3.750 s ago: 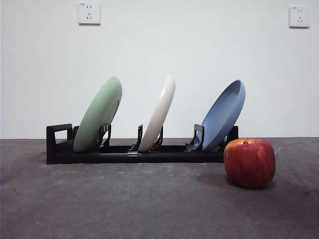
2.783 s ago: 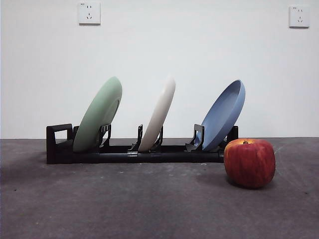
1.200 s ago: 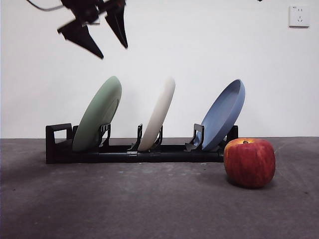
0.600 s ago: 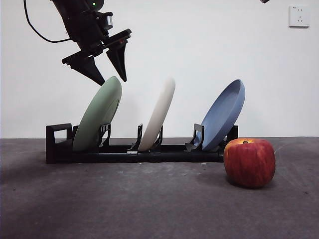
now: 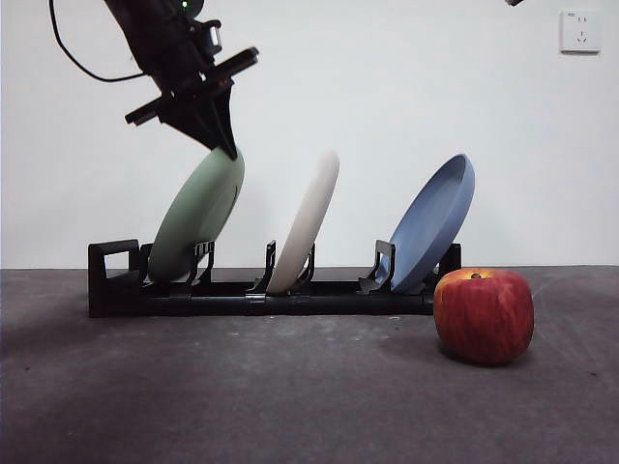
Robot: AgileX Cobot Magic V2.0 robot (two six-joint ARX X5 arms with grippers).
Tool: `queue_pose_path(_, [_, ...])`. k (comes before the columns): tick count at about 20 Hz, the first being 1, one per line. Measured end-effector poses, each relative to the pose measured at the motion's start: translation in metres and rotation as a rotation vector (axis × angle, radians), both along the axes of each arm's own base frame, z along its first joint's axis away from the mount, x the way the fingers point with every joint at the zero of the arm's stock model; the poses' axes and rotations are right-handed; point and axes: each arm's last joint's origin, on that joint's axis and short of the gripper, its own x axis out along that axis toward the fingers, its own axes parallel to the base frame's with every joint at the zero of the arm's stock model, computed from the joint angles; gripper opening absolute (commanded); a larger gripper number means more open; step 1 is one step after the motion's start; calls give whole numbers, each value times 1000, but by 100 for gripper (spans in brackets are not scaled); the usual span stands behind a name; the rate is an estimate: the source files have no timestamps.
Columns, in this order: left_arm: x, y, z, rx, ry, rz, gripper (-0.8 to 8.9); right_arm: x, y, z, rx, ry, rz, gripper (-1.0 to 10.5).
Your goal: Take the green plate from the plate rack,put the plate on the table,take the apple from the table,put the apple in the plate
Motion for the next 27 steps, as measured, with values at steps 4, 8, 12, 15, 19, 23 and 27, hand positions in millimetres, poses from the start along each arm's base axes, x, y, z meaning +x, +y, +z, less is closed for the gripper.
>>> queue_pose_path(4, [-13,-4,63,-49,-140,-26,-8,0,0,0,-8,-4,-11,504])
queue_pose_path(8, [-67,3,153,-101,-350,-75,-8,0,-1,0,-18,-8,-23,504])
queue_pose_path(12, [-147,10,220,-178,-591,-151,-8,1,-1,0,-30,-18,-30,504])
queue_pose_path(15, [-218,12,249,-198,-702,-235,-7,1,-2,0,-59,-30,-65,504])
queue_pose_path(19, [-290,10,241,-39,-709,-251,-8,0,-3,-2,-85,-8,-59,504])
queue_pose_path(23, [-323,-9,175,162,-553,-314,-8,-2,-4,-4,-102,16,-53,503])
queue_pose_path(27, [-321,-63,70,442,-319,-339,-8,-3,-5,-5,-111,34,-52,503])
